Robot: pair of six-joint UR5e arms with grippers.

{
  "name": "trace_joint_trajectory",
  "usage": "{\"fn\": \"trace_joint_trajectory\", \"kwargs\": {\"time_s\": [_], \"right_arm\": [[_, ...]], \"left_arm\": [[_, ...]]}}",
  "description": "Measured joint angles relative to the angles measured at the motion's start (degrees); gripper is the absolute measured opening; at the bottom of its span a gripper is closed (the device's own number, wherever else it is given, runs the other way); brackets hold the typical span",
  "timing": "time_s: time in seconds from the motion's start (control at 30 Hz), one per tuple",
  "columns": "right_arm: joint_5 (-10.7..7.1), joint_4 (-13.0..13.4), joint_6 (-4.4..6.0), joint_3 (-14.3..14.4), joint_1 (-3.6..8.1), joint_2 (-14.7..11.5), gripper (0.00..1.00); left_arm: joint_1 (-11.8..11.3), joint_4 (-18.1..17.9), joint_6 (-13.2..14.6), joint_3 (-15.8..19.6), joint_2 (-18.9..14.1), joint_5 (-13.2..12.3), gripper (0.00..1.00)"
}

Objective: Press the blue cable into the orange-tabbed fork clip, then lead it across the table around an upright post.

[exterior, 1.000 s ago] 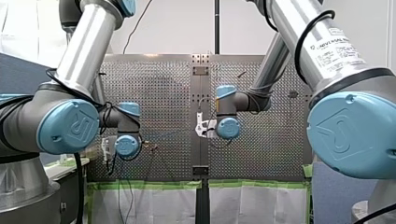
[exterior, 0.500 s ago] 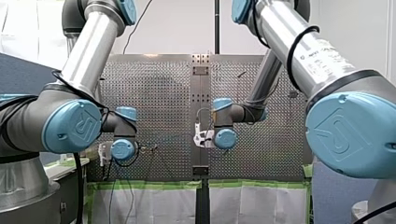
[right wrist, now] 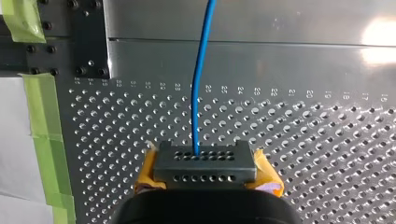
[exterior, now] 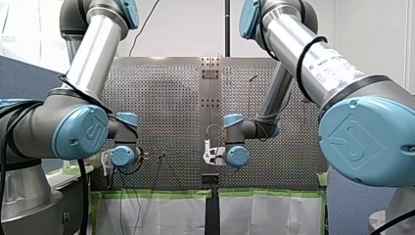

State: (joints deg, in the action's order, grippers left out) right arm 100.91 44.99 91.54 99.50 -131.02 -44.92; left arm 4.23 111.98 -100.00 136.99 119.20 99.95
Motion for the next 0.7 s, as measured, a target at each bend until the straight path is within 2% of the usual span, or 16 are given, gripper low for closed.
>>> {"fn": "trace_joint_trajectory", "kwargs": {"time_s": [0.23, 0.5, 0.7], "right_arm": [[-0.6, 0.02, 0.27, -0.64, 0.2, 1.4, 0.0], [-0.84, 0.18, 0.48, -1.31, 0.65, 2.3, 0.0], [-1.08, 0.19, 0.5, -2.01, 1.07, 2.99, 0.0]], "left_arm": [[-1.84, 0.07, -1.73, -1.18, 1.03, -3.43, 0.0], [-2.48, -2.9, -4.88, -5.08, 5.34, -6.02, 0.0], [-2.71, -4.41, -7.27, -7.16, 8.29, -6.89, 0.0]]}}
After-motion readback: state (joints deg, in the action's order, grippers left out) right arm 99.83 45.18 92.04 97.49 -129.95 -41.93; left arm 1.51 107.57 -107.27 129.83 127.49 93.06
